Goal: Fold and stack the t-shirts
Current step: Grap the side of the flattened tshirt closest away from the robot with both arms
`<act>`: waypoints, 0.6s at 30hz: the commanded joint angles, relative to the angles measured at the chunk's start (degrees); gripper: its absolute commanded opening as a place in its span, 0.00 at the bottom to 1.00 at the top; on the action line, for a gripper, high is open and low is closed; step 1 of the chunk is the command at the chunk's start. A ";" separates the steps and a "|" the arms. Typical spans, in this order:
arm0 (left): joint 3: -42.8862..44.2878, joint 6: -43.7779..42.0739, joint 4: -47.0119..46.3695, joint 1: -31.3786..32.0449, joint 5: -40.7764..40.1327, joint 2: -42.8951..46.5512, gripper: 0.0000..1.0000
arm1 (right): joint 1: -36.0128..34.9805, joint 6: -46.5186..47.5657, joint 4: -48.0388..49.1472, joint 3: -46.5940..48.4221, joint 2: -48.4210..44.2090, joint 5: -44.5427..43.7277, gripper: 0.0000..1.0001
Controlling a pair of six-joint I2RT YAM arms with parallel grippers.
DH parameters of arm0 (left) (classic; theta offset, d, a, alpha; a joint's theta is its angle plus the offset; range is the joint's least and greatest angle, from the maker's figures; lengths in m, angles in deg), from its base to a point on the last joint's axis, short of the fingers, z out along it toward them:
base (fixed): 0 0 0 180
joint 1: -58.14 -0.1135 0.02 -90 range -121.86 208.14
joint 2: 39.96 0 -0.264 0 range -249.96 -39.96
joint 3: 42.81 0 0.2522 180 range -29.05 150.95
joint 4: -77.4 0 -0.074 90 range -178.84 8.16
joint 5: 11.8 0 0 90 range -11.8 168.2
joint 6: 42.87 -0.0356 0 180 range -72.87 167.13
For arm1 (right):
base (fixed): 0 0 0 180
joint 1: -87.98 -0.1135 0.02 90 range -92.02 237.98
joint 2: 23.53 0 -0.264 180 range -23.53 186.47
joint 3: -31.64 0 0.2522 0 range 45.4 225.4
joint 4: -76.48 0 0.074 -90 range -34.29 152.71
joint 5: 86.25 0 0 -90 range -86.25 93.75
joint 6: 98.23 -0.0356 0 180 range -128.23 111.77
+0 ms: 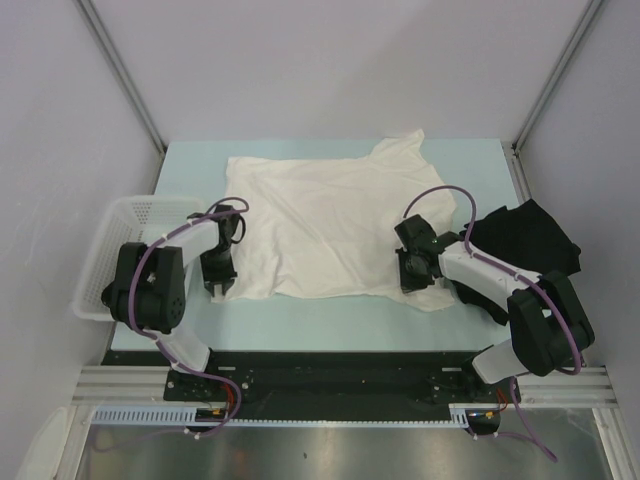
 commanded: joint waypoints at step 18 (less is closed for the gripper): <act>1.12 2.36 5.24 2.77 5.33 -3.03 0.12 | 2.14 1.28 1.22 2.06 -1.26 1.55 0.08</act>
